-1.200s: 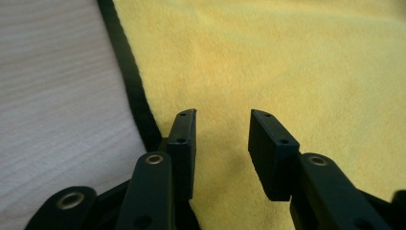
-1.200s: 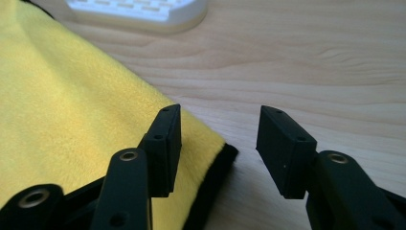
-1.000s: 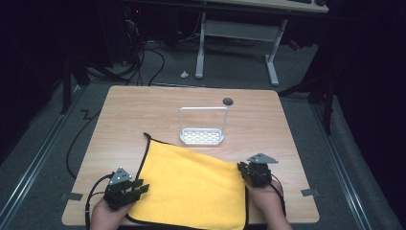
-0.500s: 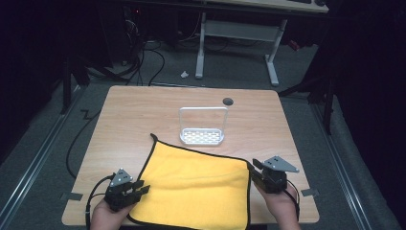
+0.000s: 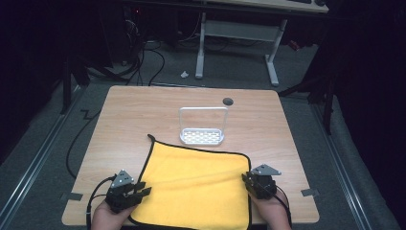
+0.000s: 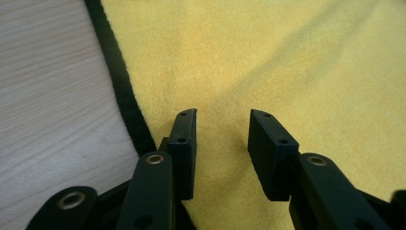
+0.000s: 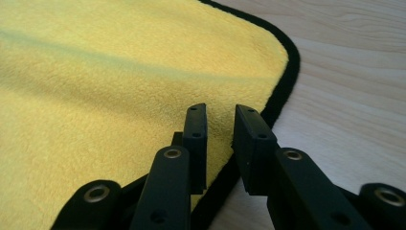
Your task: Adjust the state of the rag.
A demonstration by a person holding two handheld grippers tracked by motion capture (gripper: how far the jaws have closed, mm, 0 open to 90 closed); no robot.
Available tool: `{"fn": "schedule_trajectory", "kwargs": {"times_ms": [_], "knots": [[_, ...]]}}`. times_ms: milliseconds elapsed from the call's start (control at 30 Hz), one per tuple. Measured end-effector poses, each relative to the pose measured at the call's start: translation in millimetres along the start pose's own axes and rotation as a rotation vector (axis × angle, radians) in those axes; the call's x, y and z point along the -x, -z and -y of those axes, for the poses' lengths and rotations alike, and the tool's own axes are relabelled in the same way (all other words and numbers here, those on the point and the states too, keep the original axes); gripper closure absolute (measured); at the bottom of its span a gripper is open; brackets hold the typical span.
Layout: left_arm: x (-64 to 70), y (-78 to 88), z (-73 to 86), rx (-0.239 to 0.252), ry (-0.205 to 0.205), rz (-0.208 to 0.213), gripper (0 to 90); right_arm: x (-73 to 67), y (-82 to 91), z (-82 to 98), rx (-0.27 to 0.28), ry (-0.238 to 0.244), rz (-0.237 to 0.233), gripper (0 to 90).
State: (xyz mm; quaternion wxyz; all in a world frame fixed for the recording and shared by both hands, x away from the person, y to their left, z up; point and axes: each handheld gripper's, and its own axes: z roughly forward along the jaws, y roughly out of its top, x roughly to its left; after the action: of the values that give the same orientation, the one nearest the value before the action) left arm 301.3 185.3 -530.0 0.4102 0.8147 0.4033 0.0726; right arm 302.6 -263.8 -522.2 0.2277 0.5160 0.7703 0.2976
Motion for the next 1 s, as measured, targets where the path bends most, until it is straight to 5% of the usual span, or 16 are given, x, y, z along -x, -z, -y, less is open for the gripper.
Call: {"fn": "schedule_trajectory", "kwargs": {"times_ms": [167, 267, 367, 467, 633, 800, 1000], "knots": [[18.7, -13.2, -5.6, -0.005, -0.017, 0.078, 63.1, 24.1, -3.4, -1.9, 0.002, -0.046, 0.080, 75.6], [31.5, -15.4, -13.0, 0.023, -0.055, 0.091, 61.0, 41.2, 0.1, -0.2, -0.006, -0.083, 0.134, 70.2], [25.3, -12.9, -20.2, 0.075, -0.033, 0.069, 57.1, 41.7, 9.8, -0.2, 0.022, -0.082, 0.139, 63.6], [15.1, -21.2, -30.9, 0.083, -0.002, 0.045, 55.2, 31.9, 17.4, 2.6, 0.030, -0.079, 0.084, 63.3], [6.8, -50.6, -59.5, 0.065, -0.058, -0.041, 57.4, 14.5, 17.4, 15.7, -0.010, -0.018, 0.051, 64.1], [-0.1, -77.8, -76.1, -0.008, -0.072, -0.104, 58.7, 27.8, 13.3, 16.5, 0.008, -0.052, 0.063, 63.4], [5.3, -84.3, -75.6, 0.009, -0.081, -0.116, 58.0, 47.6, 5.6, 10.9, 0.015, -0.085, 0.096, 62.6]]}}
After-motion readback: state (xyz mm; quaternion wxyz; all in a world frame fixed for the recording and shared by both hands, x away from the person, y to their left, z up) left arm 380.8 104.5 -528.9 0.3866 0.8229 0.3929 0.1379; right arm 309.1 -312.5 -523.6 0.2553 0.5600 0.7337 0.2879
